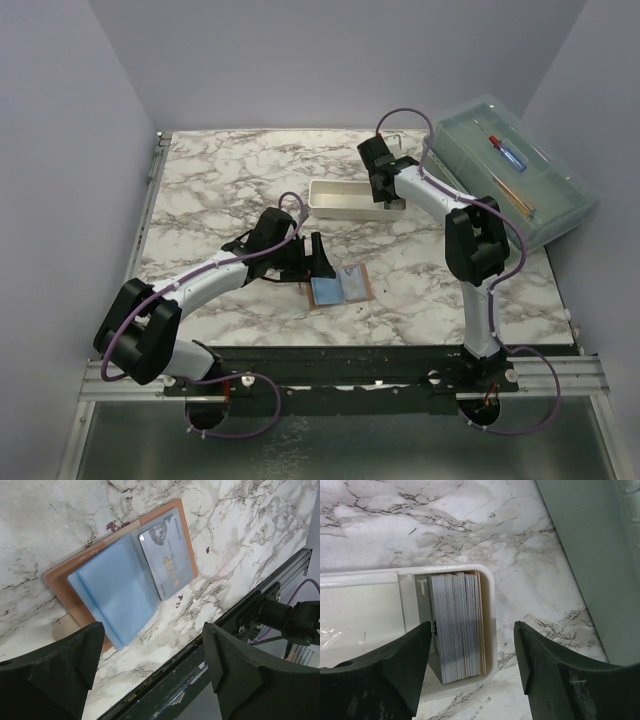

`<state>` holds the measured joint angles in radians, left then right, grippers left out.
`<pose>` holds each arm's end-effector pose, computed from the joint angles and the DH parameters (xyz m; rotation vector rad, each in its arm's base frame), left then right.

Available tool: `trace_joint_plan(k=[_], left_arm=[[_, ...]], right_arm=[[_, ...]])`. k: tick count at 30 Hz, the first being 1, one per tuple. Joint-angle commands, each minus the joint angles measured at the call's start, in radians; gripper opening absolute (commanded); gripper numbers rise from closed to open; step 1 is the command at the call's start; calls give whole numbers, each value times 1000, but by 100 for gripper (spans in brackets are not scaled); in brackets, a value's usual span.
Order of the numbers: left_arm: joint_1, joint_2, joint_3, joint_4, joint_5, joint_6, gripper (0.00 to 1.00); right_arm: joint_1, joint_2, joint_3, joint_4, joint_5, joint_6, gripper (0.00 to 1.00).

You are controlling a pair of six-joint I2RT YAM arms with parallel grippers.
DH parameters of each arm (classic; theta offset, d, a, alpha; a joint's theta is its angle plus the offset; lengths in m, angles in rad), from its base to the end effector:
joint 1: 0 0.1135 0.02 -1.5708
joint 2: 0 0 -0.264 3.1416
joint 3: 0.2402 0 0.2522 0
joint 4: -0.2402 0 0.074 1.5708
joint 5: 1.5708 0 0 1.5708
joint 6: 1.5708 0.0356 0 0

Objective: Put the credit cards into the card holder
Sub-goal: Pick up the credit card from the storage box.

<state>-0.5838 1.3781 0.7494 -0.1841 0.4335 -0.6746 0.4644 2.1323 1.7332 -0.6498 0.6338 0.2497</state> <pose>0.2220 -0.1646 0.1999 0.1086 2.5790 -1.0605 0.4214 0.1875 0.2080 -0.0481 2.4041 -0.5125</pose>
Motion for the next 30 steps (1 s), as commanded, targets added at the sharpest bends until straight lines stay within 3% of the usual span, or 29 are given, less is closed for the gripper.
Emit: trace_joint_plan(k=[1, 7, 13, 30], left_arm=[[3, -25, -5, -9, -16, 12, 86], [3, -28, -10, -9, -15, 12, 86], [4, -24, -12, -7, -15, 11, 86], [4, -4, -13, -2, -10, 17, 86]], right_arm=[[0, 38, 27, -33, -9, -17, 74], [0, 53, 34, -52, 18, -12, 74], [0, 23, 55, -62, 59, -24, 66], [13, 40, 82, -88, 46, -31, 29]])
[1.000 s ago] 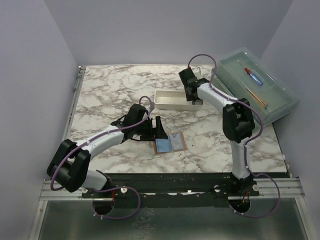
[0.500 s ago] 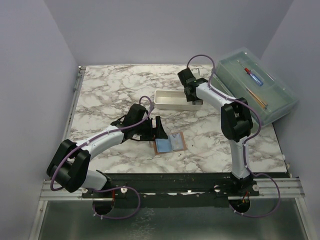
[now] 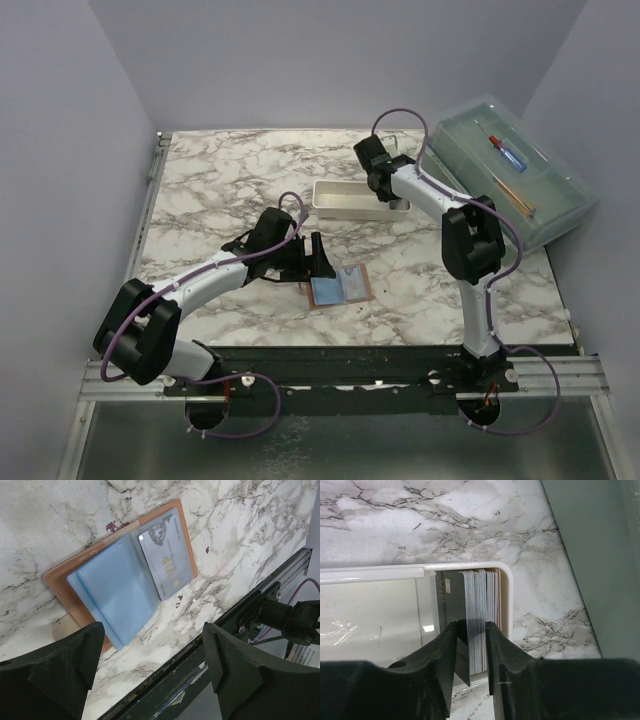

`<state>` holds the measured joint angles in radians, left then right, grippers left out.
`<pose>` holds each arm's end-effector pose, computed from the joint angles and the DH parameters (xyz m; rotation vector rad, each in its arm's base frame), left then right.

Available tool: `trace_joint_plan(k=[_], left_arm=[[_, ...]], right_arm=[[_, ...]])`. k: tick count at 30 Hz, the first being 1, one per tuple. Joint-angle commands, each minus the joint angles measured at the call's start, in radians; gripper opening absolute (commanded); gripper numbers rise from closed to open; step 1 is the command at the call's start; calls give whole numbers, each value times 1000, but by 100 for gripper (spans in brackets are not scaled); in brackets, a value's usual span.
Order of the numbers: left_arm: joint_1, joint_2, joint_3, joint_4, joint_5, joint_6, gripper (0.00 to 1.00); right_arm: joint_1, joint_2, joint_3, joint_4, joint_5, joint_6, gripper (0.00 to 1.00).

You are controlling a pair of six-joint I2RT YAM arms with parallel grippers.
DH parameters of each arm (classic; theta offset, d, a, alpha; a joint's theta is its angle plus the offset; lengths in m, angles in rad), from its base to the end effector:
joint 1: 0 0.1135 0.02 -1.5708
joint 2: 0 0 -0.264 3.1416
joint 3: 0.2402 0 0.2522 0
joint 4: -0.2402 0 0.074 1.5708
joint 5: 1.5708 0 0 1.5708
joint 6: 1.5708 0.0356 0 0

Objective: Put the credit cards into the card holder
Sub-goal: Pick up the credit card from the storage box, then insert the credit card into the card holder.

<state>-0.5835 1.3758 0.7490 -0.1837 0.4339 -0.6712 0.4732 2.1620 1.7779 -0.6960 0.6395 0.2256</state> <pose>0.2218 -0.1644 0.2004 0.1134 2.5755 -1.0606 0.4236 0.1930 0.2061 -0.0997 2.4254 -0.5453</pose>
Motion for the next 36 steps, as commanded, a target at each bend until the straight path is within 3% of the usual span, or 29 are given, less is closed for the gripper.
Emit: trace_joint_plan(k=[1, 9, 14, 18, 23, 27, 32, 36], left_arm=[[4, -1, -14, -2, -14, 11, 86], [24, 0, -19, -54, -119, -26, 86], [25, 47, 1, -108, -171, -51, 86], [25, 80, 5, -108, -170, -59, 86], [24, 126, 22, -108, -173, -51, 86], [18, 184, 29, -111, -196, -48, 84], [13, 222, 16, -111, -245, -54, 72], [12, 219, -8, -108, -287, -52, 57]], right_arm=[[8, 11, 42, -45, 39, -6, 26], [13, -36, 59, -53, -30, 16, 1], [13, -129, 14, -20, -121, 55, 0], [12, -281, -116, 47, -201, 95, 0], [12, -518, -388, 219, -464, 134, 0], [12, -639, -611, 362, -824, 229, 0], [12, -694, -906, 690, -1148, 387, 0], [11, -672, -1053, 901, -1259, 488, 0]])
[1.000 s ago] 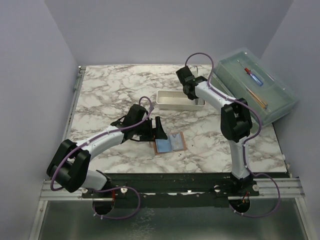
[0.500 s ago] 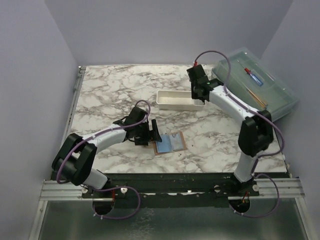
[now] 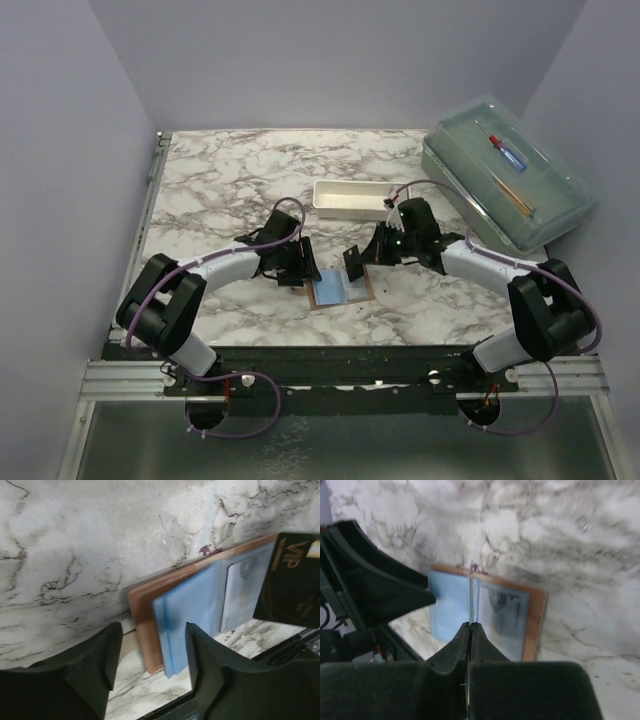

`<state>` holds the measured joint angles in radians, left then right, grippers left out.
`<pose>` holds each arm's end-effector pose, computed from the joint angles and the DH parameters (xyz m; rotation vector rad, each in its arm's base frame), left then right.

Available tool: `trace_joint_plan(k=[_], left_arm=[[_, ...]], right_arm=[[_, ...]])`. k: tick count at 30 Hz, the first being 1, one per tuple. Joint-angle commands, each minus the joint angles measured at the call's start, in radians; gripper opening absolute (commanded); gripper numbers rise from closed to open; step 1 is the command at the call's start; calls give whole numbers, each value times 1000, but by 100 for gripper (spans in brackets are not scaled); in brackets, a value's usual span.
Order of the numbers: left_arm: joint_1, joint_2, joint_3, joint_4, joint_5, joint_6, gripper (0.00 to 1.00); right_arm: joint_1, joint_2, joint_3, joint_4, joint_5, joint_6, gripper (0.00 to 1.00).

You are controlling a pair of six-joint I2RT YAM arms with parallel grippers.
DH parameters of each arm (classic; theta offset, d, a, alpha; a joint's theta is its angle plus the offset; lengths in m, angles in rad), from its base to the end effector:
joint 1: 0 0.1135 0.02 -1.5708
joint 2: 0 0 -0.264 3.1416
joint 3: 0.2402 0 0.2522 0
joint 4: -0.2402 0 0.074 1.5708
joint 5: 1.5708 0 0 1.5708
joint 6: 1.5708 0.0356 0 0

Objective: Put the credit cards into the card holder
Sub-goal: Insert the credit card into the card holder.

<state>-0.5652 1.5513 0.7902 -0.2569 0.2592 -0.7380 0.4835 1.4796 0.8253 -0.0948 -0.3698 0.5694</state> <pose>0.2405 -0.1633 0.1597 -0.1363 2.7550 -0.7599 0.2644 0.1533 0.2019 -0.0941 2.4539 0.9316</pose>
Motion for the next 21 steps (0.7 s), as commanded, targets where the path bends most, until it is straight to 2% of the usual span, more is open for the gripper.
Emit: trace_joint_plan(k=[1, 3, 7, 21], left_arm=[[-7, 45, -52, -35, -119, 15, 53], [-7, 45, -58, -30, -124, 12, 43], [-7, 44, -67, -20, -132, 11, 32], [-7, 44, -71, -16, -135, 20, 29]], right_arm=[[1, 15, -131, 341, -265, 163, 0], [1, 28, -169, 383, -273, 176, 0], [0, 50, -192, 351, -254, 145, 0], [1, 125, -175, 222, -250, 84, 0]])
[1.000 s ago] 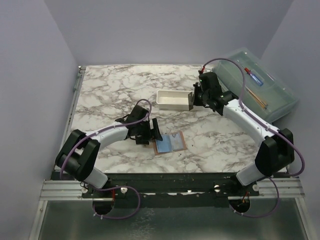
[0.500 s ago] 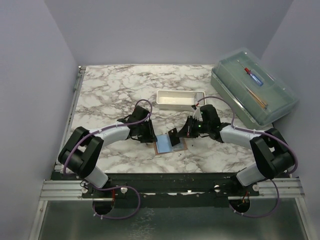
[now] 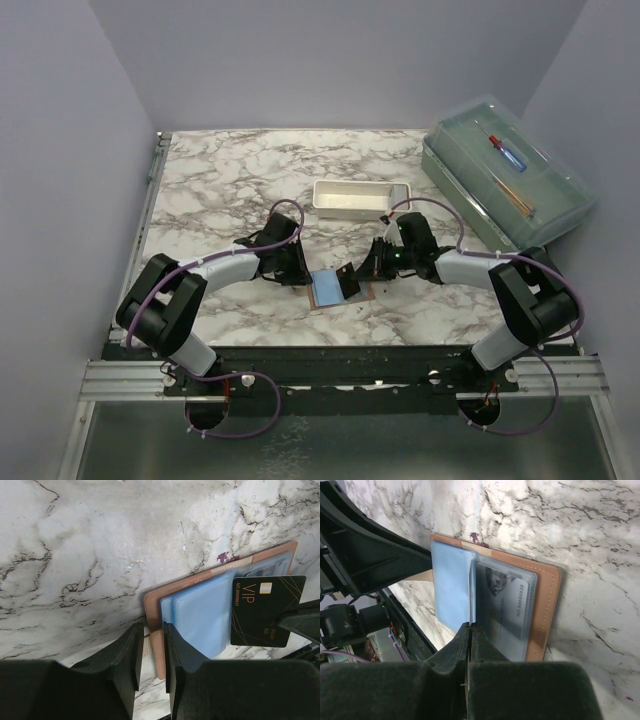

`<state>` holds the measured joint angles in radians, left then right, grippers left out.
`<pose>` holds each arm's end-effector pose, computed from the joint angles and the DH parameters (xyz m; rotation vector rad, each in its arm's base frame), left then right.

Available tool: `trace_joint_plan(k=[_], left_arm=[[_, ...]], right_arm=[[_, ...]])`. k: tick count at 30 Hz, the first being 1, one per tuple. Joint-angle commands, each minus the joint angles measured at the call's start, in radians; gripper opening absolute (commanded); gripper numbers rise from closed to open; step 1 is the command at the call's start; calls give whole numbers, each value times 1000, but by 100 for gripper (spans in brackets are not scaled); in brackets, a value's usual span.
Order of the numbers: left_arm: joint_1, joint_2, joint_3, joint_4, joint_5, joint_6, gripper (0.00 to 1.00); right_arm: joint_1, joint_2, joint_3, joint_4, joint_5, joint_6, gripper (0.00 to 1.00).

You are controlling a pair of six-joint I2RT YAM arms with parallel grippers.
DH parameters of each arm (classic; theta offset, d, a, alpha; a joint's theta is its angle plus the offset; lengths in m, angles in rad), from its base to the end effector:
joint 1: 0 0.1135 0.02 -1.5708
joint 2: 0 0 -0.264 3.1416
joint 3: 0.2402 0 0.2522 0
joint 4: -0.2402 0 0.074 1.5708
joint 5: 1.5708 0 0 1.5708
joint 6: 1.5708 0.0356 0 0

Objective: Put the credit cards into the card holder
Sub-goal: Insert the credit card into the card holder.

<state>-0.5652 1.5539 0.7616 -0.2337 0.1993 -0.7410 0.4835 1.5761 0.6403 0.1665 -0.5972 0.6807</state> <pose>0.2383 -0.1595 0.1521 -0.1647 2.7427 -0.6843 0.2468 0.1522 0.1439 -0.0787 2.5308 1.2304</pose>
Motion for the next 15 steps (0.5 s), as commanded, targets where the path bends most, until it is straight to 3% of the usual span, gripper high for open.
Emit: trace_joint_plan(k=[1, 15], left_arm=[[-7, 43, -42, -39, -74, 23, 29], [-7, 35, -40, -26, -45, 22, 28]], right_arm=[[0, 38, 13, -43, -28, -32, 0], [0, 158, 49, 56, -106, -45, 0]])
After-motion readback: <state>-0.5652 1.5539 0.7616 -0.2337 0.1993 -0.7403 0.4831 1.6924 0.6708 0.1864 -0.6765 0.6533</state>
